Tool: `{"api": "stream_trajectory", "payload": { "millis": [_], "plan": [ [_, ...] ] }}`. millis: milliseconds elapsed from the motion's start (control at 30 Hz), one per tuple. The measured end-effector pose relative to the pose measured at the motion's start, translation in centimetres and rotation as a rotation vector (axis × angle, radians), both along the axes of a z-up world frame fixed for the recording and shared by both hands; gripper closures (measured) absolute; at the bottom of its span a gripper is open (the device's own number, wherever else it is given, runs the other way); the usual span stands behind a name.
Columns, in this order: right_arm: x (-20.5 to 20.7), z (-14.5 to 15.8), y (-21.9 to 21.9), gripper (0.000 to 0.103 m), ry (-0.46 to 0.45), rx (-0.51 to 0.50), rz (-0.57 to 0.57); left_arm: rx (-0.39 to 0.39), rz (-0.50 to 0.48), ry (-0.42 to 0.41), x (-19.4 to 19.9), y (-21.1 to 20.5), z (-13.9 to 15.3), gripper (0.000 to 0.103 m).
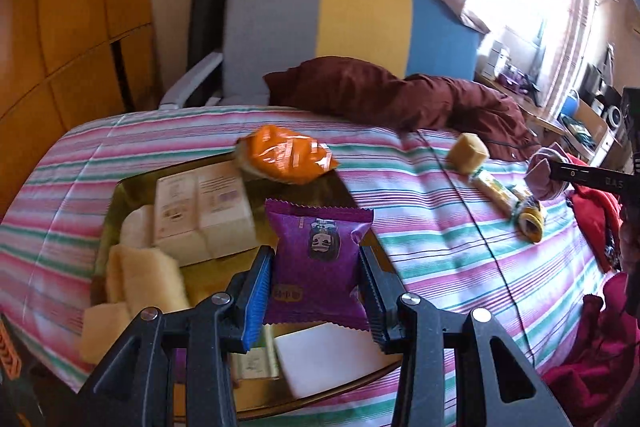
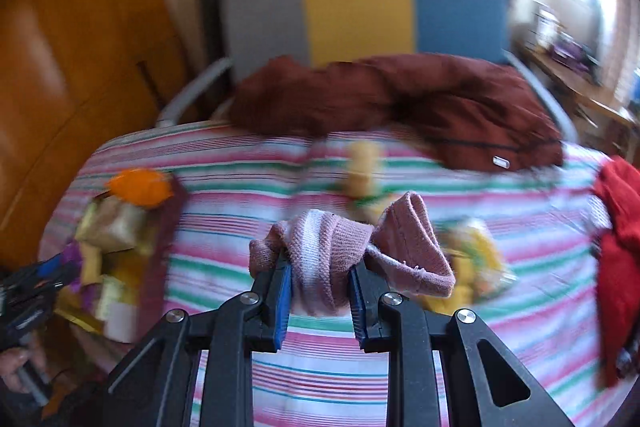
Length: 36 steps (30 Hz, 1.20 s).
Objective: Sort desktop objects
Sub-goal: 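Carry the purple packet with the left tool while the right tool carries the pink sock to the tray, then release the purple packet and the pink sock into the tray with both tools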
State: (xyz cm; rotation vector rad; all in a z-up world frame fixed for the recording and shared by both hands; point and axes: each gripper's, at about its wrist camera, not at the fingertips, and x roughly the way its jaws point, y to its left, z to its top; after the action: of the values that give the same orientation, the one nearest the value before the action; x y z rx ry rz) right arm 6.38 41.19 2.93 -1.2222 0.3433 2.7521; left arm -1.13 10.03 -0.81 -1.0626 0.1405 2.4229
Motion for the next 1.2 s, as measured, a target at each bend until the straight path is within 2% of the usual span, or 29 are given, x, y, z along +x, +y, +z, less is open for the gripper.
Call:
{"api": "stream_trajectory", "payload": {
  "millis": [233,533,733,867,900,967,1033,1200],
  "plan": [
    [-3.7,-0.1,-9.7,0.078,-0.006,-0.039,0.228,0.008,0.067,-0.023,-0.6,-3.0,-1.0,0.061],
    [-6.7,-1.8,-16.8,0.077,-0.046,-0.08,0.353,0.021,0.124,-0.051,-1.5,-5.5,-2.2,0.061],
    [-7.8,-2.7,-18.7,0.075,-0.068,-0.107,0.374,0.023,0.141,-0.063,-2.2,-6.1,-2.7,0.061],
    [-8.6,-3.6,-19.7,0.06,-0.082,-0.123,0.381,0.011,0.149,-0.078,-2.4,-6.3,-3.2,0.06],
    [-8.6,-3.9,-19.9,0.06,-0.084,-0.127,0.386,0.012,0.152,-0.081,-2.5,-6.3,-3.2,0.059],
    [-8.7,-4.1,-20.2,0.056,-0.087,-0.13,0.39,0.014,0.156,-0.09,-2.6,-6.3,-3.3,0.051],
    [-8.7,-4.4,-20.3,0.052,-0.088,-0.135,0.389,0.014,0.165,-0.094,-2.7,-6.5,-3.3,0.05],
    [-8.3,-4.7,-19.8,0.051,-0.099,-0.136,0.38,0.026,0.172,-0.091,-2.5,-6.8,-3.1,0.05]
  ]
}}
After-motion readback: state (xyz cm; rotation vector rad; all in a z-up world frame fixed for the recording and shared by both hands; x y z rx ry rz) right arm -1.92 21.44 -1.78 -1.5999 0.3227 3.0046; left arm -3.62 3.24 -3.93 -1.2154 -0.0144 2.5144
